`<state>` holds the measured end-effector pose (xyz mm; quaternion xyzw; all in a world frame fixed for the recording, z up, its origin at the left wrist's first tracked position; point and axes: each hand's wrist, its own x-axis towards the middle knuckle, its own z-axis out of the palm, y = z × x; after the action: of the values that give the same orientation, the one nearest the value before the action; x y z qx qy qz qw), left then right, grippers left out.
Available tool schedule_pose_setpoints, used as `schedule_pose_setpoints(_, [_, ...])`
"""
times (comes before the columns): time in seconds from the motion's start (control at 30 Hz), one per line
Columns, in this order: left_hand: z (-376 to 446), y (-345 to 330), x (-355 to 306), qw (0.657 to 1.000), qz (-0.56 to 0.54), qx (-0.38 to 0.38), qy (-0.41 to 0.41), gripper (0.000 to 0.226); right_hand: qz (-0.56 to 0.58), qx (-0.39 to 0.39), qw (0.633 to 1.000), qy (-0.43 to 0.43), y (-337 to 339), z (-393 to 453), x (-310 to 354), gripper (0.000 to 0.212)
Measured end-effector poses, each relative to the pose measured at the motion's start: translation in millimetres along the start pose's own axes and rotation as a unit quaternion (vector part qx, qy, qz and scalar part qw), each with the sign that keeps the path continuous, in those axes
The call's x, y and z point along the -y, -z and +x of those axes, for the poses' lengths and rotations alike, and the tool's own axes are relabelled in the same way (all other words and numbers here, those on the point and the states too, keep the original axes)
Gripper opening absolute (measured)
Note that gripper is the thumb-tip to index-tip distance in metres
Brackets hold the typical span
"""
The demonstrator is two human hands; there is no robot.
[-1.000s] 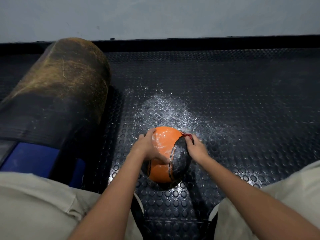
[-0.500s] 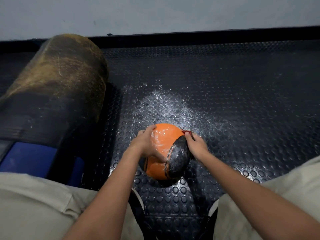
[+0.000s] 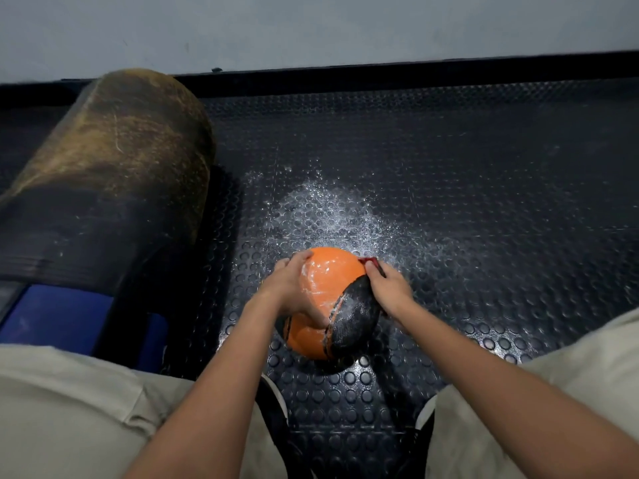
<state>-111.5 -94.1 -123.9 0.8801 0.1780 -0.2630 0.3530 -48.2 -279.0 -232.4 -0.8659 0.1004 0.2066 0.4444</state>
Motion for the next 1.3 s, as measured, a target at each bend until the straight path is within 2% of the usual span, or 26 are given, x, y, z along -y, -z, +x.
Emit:
schedule_pose_setpoints(0.13, [2.4, 3.4, 5.4, 1.0, 0.002, 0.005, 0.021, 0.146, -0.031, -0.01, 0.995, 0.094, -6.0, -5.3, 22.6, 0.041])
schedule_pose_setpoints(0.2, [4.2, 3.3, 9.4, 0.999, -0.023, 0.0, 0.025, 0.15, -0.039, -0.005, 0.994, 0.102, -6.3, -5.0, 19.5, 0.041])
schedule_pose_setpoints(0.27, [4.2, 2.5, 11.4, 0.999, -0.049, -0.003, 0.022, 0.149, -0.024, -0.015, 0.998, 0.055, -2.4, -1.5, 4.9, 0.04])
schedule_pose_setpoints(0.37, [3.2, 1.4, 11.3, 0.999, -0.009, -0.008, 0.031, 0.143, 0.042, -0.003, 0.998, -0.036, 2.2, -5.1, -5.1, 0.035])
schedule_pose_setpoints(0.4, [2.8, 2.6, 10.3, 0.999, 0.009, -0.01, 0.041, 0.14, 0.034, -0.006, 0.999, -0.027, 2.0, -5.2, -1.9, 0.035])
schedule_pose_setpoints(0.53, [5.3, 8.8, 5.9, 0.998, 0.022, -0.011, 0.054, 0.135, -0.022, -0.028, 0.993, 0.117, -0.3, -9.3, 25.3, 0.037])
schedule_pose_setpoints(0.6, [6.1, 9.6, 3.5, 0.999, 0.026, -0.016, 0.044, 0.133, -0.031, -0.029, 0.989, 0.141, -2.1, -5.5, 24.5, 0.04])
schedule_pose_setpoints(0.7, [8.4, 5.8, 3.9, 0.999, 0.015, -0.025, 0.023, 0.129, -0.034, -0.026, 0.997, 0.071, -3.0, 5.8, -1.4, 0.043])
schedule_pose_setpoints(0.8, [10.8, 3.8, 5.7, 0.999, 0.012, -0.028, 0.012, 0.128, 0.064, -0.012, 0.998, -0.017, -3.9, 7.1, -12.5, 0.04])
schedule_pose_setpoints(0.87, [12.2, 5.2, 6.4, 1.0, 0.013, -0.022, 0.008, 0.129, 0.079, -0.03, 0.996, -0.001, -3.2, 5.2, -1.8, 0.035])
schedule_pose_setpoints(1.03, [11.0, 9.6, 6.7, 1.0, 0.014, -0.007, -0.002, 0.128, 0.008, -0.041, 0.993, 0.114, -3.4, -4.1, 17.6, 0.038])
schedule_pose_setpoints(1.1, [10.2, 8.1, 6.0, 1.0, 0.002, -0.005, -0.018, 0.126, 0.011, -0.044, 0.995, 0.092, -2.2, -2.7, 5.5, 0.037])
schedule_pose_setpoints(1.23, [11.9, 4.6, 6.1, 0.999, 0.001, -0.003, -0.034, 0.12, 0.116, -0.033, 0.992, -0.033, -3.1, 0.3, -4.0, 0.035])
schedule_pose_setpoints(1.3, [15.4, 5.3, 7.8, 0.999, 0.004, 0.004, -0.033, 0.12, 0.087, -0.047, 0.995, -0.002, -3.4, -3.0, 8.9, 0.034])
